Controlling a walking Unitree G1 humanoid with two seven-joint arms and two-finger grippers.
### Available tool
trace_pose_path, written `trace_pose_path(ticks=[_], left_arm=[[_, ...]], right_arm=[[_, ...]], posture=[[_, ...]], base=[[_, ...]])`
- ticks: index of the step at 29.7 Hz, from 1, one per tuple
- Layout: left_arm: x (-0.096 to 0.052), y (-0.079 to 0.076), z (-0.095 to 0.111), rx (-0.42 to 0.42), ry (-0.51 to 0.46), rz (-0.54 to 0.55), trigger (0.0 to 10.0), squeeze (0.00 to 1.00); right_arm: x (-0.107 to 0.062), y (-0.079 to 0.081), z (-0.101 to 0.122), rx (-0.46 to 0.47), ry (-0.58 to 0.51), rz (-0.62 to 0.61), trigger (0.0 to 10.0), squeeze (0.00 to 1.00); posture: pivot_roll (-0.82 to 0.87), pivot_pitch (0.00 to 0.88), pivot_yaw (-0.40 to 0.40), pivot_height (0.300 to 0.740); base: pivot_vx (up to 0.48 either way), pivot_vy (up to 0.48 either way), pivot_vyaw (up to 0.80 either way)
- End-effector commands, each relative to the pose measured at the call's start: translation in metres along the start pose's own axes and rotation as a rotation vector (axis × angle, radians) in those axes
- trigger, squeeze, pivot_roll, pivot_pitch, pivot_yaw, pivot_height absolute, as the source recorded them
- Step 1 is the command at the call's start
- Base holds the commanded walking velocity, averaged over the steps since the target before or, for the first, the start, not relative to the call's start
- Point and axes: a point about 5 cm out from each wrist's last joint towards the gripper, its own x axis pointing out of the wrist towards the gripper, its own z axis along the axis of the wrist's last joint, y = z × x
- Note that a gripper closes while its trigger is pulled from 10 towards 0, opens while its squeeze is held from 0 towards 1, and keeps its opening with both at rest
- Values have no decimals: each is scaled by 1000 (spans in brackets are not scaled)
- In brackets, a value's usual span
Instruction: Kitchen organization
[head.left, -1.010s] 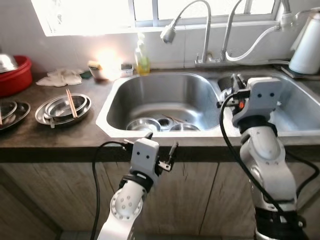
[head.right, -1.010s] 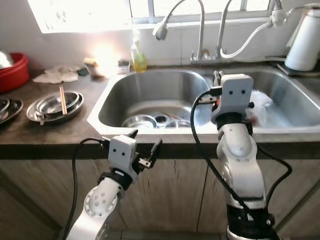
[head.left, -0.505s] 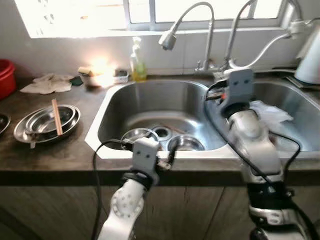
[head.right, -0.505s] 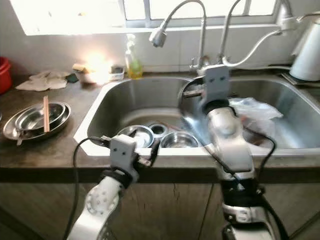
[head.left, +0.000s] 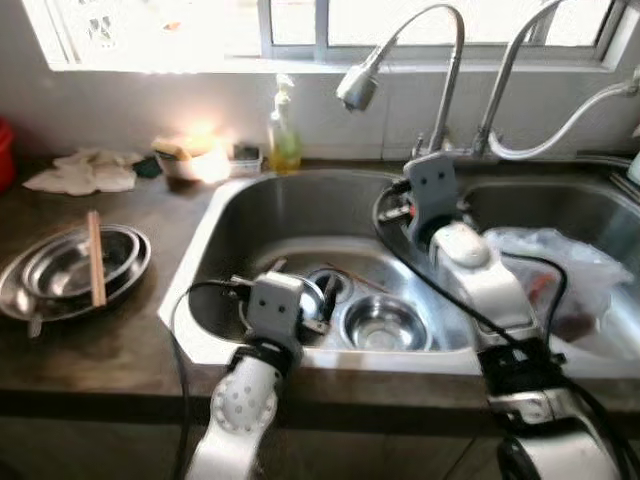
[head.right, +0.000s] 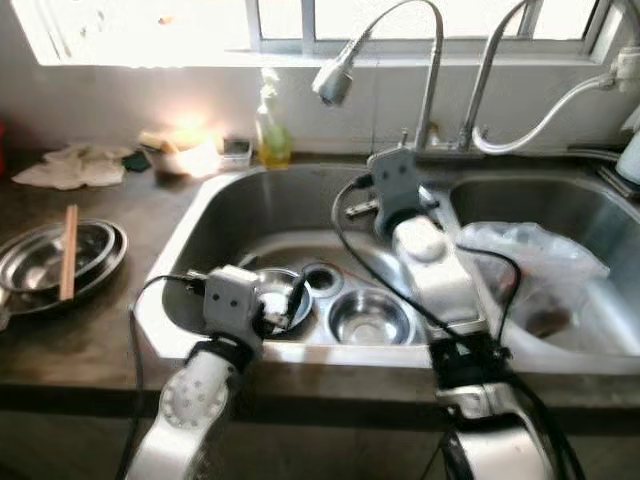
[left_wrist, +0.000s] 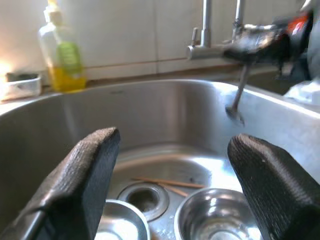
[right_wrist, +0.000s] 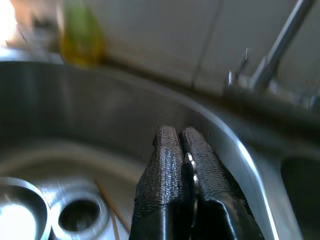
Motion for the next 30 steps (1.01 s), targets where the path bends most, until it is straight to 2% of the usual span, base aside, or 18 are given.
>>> trace_pose_path(ticks=[1, 5, 9, 10, 22, 23, 24, 28, 29, 30], left_arm=[[-2, 4, -1, 6, 18, 6, 10000, 0], [-5, -4, -2, -2, 25, -14, 10000, 0], [-6, -5, -2, -6, 30, -17, 10000, 0], [-6, -5, -3, -7, 32, -17, 10000, 0], [-7, -4, -5, 2, 43, -17, 10000, 0], [-7, -4, -5, 1, 44, -16, 10000, 0], [-7, -4, -6, 1, 45, -15, 10000, 0], [-7, -2, -6, 5, 45, -10, 10000, 0], [-7, -2, -6, 3, 45, -3, 10000, 0], [-7, -2, -6, 3, 45, -3, 10000, 0]], right_arm=[[3, 11, 0, -35, 37, 55, 10000, 0], [3, 12, -13, -48, 113, 53, 10000, 0], [3, 12, -15, -51, 128, 63, 10000, 8], [3, 12, -16, -49, 133, 59, 10000, 1000], [-7, 19, -18, 9, 79, 47, 10000, 1000], [-9, 21, -20, 13, 78, 47, 10000, 906], [-12, 22, -20, 22, 61, 49, 10000, 0], [-21, 20, -12, 68, -29, 16, 10000, 0], [-26, 17, -9, 103, -73, -21, 10000, 0], [-26, 17, -9, 103, -73, -21, 10000, 0]], posture=[[40, 37, -40, 740], [44, 40, -39, 740], [45, 43, -38, 740], [44, 42, -36, 740], [40, 41, -31, 740], [41, 40, -28, 740], [41, 40, -28, 740], [43, 39, -30, 740], [42, 37, -29, 740], [42, 37, -29, 740]], base=[[0, 0, 0], [0, 0, 0], [0, 0, 0], [0, 0, 0], [0, 0, 0], [0, 0, 0], [0, 0, 0], [0, 0, 0], [0, 0, 0], [0, 0, 0]])
